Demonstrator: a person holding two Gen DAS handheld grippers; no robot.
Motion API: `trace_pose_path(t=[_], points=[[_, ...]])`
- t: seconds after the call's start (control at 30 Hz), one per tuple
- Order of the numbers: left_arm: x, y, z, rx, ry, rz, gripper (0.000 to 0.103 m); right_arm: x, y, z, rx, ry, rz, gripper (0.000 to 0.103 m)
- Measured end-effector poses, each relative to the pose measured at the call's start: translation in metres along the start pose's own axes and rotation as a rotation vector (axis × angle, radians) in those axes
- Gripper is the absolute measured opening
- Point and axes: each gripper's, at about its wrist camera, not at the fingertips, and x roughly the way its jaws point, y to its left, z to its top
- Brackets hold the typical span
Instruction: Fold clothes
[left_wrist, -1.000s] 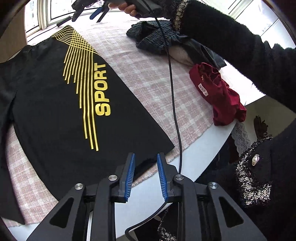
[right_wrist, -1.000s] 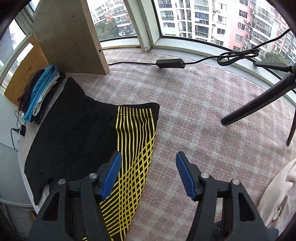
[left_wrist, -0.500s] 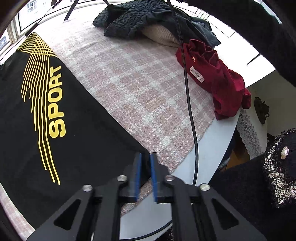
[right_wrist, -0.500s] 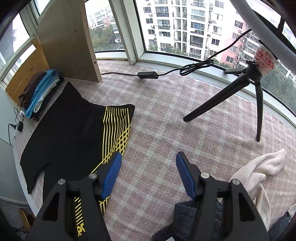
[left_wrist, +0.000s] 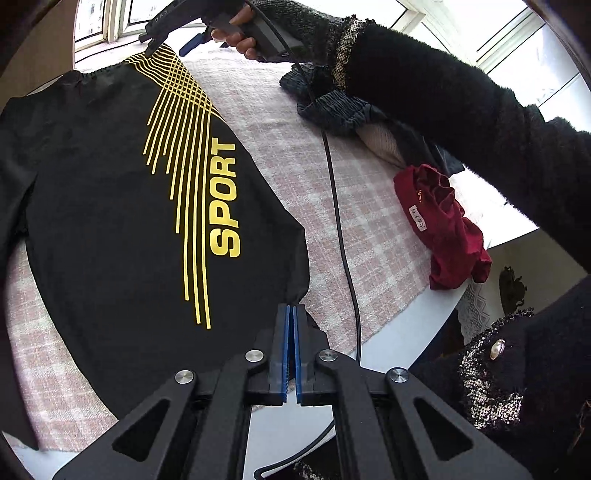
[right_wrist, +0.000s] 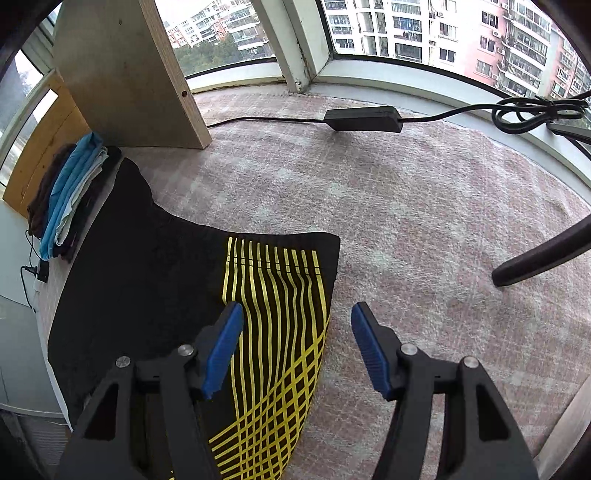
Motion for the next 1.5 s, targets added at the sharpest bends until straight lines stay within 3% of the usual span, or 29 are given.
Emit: trace_pose_path(t=[0.1, 0.17, 0.23, 0.43, 0.53, 0.77, 0.9, 1.1, 1.23, 1.3, 1.4, 1.47, 1.5], points=[[-0.007, 0.001, 0.0, -0.031, -0.025, -0.011, 0.001, 0.008, 0.008, -0.004, -0.012, 0.01, 0.019, 0.055], [-0.016, 0.003, -0.001, -0.032, -0.045, -0.014, 0.001, 0.009, 0.008, -0.003, -0.006, 0.014, 0.004, 0.021], [-0.026, 0.004, -0.003, -0.023, -0.061, -0.008, 0.001, 0.004, 0.004, -0.001, 0.028, 0.008, 0.019, 0.006], [-0.083, 0.038, -0.029, -0.072, -0.164, -0.013, 0.001, -0.025, -0.006, 0.011, 0.181, -0.048, 0.093, 0.004], [-0.12, 0.071, -0.045, -0.121, -0.221, -0.005, 0.001, -0.039, 0.009, 0.024, 0.238, -0.077, 0.116, 0.004], [-0.193, 0.19, -0.103, -0.25, -0.299, 0.05, 0.001, -0.051, 0.117, 0.071, 0.209, -0.162, 0.083, 0.004], [-0.206, 0.262, -0.129, -0.306, -0.279, 0.063, 0.001, -0.018, 0.195, 0.107, 0.146, -0.155, 0.006, 0.004], [-0.196, 0.338, -0.15, -0.361, -0.214, 0.017, 0.001, 0.074, 0.278, 0.139, 0.102, -0.067, -0.097, 0.004], [-0.194, 0.365, -0.158, -0.38, -0.202, -0.013, 0.001, 0.115, 0.302, 0.148, 0.086, -0.039, -0.194, 0.004], [-0.198, 0.367, -0.159, -0.379, -0.2, -0.015, 0.001, 0.13, 0.306, 0.152, 0.075, -0.01, -0.195, 0.005], [-0.203, 0.371, -0.16, -0.377, -0.197, -0.018, 0.003, 0.138, 0.311, 0.154, 0.061, 0.035, -0.195, 0.019], [-0.207, 0.373, -0.161, -0.376, -0.194, -0.02, 0.003, 0.117, 0.312, 0.151, 0.069, -0.004, -0.15, 0.037], [-0.209, 0.374, -0.162, -0.375, -0.193, -0.021, 0.003, 0.106, 0.313, 0.15, 0.073, -0.023, -0.127, 0.042]])
